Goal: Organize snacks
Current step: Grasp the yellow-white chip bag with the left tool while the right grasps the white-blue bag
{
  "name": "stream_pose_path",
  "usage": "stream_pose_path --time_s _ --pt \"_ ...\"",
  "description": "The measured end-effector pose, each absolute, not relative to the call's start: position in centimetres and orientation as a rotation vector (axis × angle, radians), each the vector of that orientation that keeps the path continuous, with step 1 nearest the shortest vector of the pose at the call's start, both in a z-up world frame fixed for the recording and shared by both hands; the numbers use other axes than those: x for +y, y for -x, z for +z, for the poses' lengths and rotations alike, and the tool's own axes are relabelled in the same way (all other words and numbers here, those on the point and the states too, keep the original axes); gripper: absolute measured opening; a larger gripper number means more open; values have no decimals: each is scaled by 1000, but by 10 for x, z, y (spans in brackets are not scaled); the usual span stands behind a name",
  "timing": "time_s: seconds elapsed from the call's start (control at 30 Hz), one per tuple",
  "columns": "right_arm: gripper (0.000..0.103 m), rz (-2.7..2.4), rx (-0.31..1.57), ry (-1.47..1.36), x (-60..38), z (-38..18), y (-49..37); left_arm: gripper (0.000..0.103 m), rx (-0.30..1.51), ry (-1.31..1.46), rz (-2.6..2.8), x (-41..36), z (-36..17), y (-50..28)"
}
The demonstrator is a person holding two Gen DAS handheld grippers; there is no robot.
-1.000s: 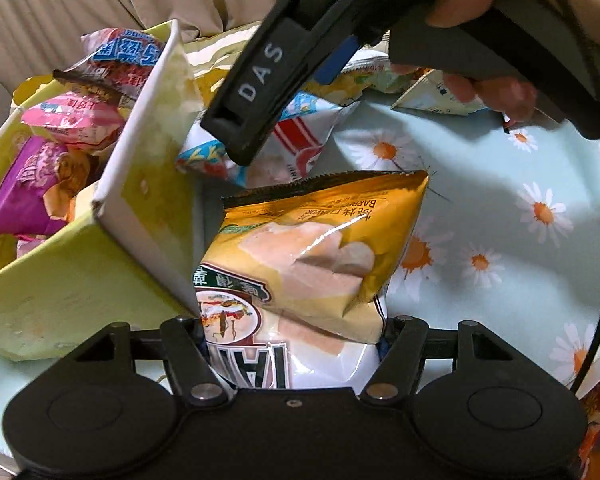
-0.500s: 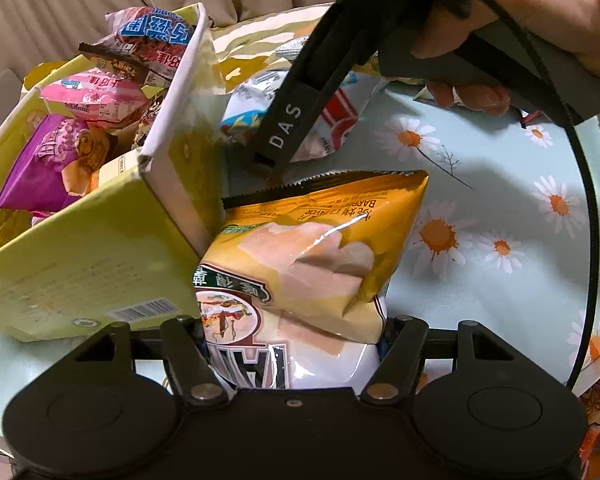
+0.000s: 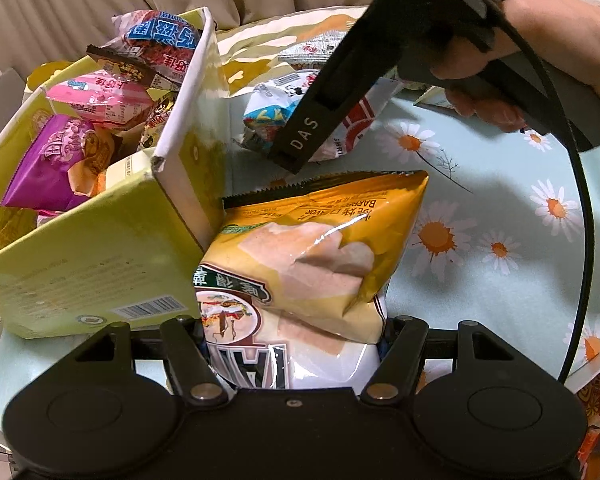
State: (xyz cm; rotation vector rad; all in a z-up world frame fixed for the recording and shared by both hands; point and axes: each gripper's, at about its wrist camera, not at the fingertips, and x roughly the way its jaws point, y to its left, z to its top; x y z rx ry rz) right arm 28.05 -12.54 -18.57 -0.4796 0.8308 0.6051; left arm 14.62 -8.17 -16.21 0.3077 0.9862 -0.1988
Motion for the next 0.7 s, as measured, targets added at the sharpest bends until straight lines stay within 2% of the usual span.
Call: stream_pose_path --time_s 0.37,0.7 --pt "87 558 839 402 -154 -159 -245 70 932 -317 -184 -89 -137 -130" --pt "87 514 789 330 -186 -97 -202 70 825 -307 -134 -97 -76 -101"
